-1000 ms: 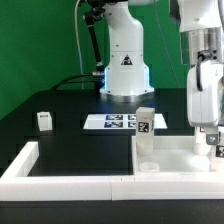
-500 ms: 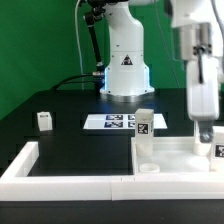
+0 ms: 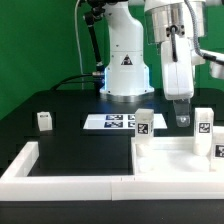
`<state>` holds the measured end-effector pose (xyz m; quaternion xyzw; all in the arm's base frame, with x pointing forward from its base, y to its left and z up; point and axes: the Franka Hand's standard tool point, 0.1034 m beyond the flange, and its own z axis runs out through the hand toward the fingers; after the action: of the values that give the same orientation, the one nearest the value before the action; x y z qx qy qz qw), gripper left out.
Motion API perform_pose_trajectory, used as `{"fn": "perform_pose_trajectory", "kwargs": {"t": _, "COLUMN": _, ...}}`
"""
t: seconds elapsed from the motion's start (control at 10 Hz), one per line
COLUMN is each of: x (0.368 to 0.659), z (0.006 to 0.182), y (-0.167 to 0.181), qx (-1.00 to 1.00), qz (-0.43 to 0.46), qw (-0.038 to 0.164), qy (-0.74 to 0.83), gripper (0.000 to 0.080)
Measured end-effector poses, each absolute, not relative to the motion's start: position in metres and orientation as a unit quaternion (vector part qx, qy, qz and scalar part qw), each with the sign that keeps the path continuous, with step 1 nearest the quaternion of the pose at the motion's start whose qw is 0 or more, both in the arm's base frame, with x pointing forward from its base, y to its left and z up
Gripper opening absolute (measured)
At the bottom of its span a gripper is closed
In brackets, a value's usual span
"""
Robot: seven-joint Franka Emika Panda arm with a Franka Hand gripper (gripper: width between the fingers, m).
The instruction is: Assemble square table
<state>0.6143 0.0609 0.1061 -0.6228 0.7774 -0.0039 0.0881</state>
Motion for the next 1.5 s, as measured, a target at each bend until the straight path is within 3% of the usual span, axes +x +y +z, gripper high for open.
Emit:
{"fn": "perform_pose_trajectory", "kwargs": {"t": 0.4, "x": 0.614, "z": 0.106, "y": 0.059, "qx": -0.635, "qz": -0.006, "qw": 0.088, "qy": 0.767, "gripper": 0.0649}}
{"fn": "perform_pose_trajectory", "kwargs": {"t": 0.8, "x": 0.599, "z": 0.132, "y": 0.015, "qx": -0.748, "qz": -0.03, "qw": 0.098, "qy": 0.655, "gripper": 0.0649}}
{"fn": "perform_pose_trajectory", "kwargs": {"t": 1.3, "x": 0.596, "z": 0.13, "y": 0.009, "qx": -0.868, "qz": -0.05, "qw": 0.088, "qy": 0.487, "gripper": 0.0649}}
{"fn": "perform_pose_trajectory", "kwargs": {"t": 1.5, "x": 0.568, "z": 0.13, "y": -0.027, "qx": -0.915, "qz": -0.056, "qw": 0.082, "qy": 0.391, "gripper": 0.0649}}
